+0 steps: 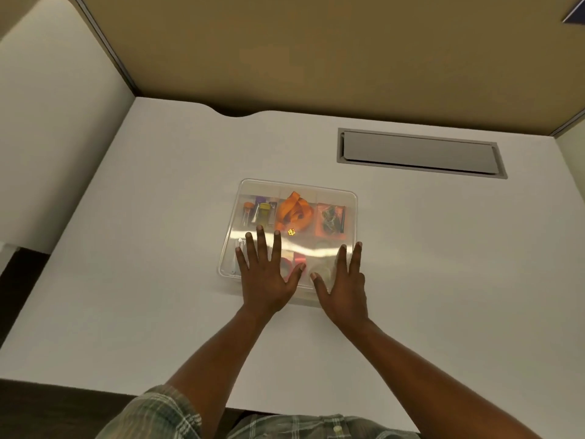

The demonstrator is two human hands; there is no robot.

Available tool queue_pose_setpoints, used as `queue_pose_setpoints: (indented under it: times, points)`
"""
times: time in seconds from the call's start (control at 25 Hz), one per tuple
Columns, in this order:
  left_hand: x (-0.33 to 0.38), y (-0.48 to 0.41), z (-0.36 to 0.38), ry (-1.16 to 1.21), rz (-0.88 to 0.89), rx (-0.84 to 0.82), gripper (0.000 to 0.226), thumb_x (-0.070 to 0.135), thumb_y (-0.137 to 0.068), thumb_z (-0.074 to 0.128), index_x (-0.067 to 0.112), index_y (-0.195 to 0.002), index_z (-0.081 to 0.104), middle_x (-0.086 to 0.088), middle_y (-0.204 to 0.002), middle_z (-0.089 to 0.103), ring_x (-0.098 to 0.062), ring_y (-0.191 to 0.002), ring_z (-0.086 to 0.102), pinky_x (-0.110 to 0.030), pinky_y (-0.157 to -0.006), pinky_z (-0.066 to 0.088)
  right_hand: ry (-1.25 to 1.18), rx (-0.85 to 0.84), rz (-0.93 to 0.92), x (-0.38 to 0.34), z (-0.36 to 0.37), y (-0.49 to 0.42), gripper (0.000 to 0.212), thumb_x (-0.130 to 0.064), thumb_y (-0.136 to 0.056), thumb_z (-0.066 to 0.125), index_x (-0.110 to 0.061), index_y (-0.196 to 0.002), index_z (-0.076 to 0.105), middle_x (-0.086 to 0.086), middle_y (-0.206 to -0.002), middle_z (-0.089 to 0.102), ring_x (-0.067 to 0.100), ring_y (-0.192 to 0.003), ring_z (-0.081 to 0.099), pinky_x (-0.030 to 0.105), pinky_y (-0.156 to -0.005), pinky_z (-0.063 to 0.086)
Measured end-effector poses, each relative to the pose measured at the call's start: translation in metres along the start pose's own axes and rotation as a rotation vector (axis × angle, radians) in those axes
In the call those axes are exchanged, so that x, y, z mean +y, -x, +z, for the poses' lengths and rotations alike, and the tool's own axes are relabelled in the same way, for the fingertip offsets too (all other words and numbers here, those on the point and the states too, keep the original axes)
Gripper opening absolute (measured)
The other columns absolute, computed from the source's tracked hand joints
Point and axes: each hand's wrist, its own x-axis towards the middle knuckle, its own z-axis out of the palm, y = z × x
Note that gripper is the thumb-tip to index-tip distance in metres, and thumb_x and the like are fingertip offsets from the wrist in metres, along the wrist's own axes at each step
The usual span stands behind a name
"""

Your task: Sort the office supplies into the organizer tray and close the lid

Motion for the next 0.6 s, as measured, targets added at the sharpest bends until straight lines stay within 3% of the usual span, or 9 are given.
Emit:
queue_pose_setpoints:
  times: [0.4,0.6]
  points:
    - [-0.114,-0.017,-0.026,-0.070,-0.052,0.004,0.088,0.079,-0.086,0.026,0.029,-0.156,0.004,-0.007,-0.165,-0.006,-0.031,-0.152,-0.005,-0.060,-0.119,0.010,-0.048,-0.183,-0.109,-0.091,0.042,-0.008,0.092,-0.053,-0.097,0.050,-0.016,-0.159,-0.008,0.007,-0.159,-0.039,0.042,-0.126,0.050,0.046,-0.098,0.052]
    - [-0.117,-0.018,-0.026,-0.106,-0.020,-0.037,0.088,0.077,-0.087,0.026,0.027,-0.156,0.004,-0.010,-0.164,-0.006,-0.034,-0.151,-0.003,-0.060,-0.118,0.008,0.102,-0.203,-0.169,-0.083,0.033,-0.011,0.089,-0.062,-0.095,0.044,-0.019,-0.160,0.001,0.010,-0.163,-0.029,0.037,-0.118,0.058,0.046,-0.088,0.057]
